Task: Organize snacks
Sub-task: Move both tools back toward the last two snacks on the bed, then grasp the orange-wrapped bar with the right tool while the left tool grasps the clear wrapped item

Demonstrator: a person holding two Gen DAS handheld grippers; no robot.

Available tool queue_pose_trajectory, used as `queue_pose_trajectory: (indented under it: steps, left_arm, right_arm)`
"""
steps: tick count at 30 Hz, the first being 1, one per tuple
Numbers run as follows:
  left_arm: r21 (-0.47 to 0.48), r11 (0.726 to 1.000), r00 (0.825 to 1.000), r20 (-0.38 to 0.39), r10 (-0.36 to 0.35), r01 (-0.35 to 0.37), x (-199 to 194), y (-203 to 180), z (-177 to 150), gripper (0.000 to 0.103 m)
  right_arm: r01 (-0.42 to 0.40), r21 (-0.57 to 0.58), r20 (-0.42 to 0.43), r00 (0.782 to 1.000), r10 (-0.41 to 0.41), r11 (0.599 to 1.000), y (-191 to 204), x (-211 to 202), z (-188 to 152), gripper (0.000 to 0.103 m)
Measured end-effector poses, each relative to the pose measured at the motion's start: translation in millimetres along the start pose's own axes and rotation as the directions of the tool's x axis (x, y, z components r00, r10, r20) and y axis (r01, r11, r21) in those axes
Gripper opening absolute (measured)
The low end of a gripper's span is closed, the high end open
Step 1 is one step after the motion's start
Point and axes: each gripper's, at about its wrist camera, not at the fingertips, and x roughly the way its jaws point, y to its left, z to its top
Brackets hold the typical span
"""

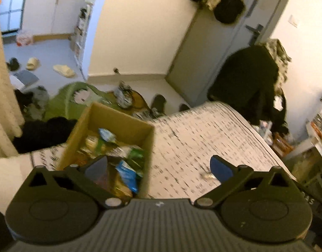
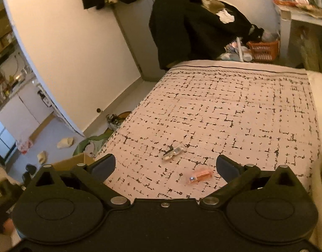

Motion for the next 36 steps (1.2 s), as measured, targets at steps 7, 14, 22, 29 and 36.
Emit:
queue_pose_trajectory:
  steps: [7, 14, 22, 29, 36]
  left_arm:
    - [0.027, 1.000, 0.999, -0.031, -0.013, 0.014, 10.2, -18.7, -8.6, 0.103]
    - [-0.004, 1.000, 0.996, -0.085, -0.012, 0.012, 28.0, -23.3, -10.0, 0.103]
    - [-0.012, 0.998, 0.992, -0.114, -0.062, 0.061, 52.3, -33.3, -23.5, 0.100]
    - [-0.014, 0.996, 0.985, -0.142, -0.094, 0.093, 80.6, -43.1, -33.1, 0.094]
    - [-0.042, 0.994, 0.977, -0.182, -0.108, 0.102, 112.2, -43.8, -39.5, 0.072]
  right_arm:
    - [0.009, 0.038, -0.016, 1.000, -0.009, 0.999, -8.8, 3.8, -2.1, 0.103]
    - [0.035, 0.144, -0.060, 0.998, -0.026, 0.989, -31.2, 15.9, -2.7, 0.098]
    - [0.077, 0.346, -0.175, 0.984, -0.016, 0.935, -63.4, 51.0, -16.8, 0.076]
    - [0.056, 0.408, -0.235, 0.971, 0.046, 0.911, -62.8, 85.5, -29.1, 0.056]
    - [0.115, 0.446, -0.270, 0.963, 0.010, 0.888, -70.1, 119.6, -31.9, 0.047]
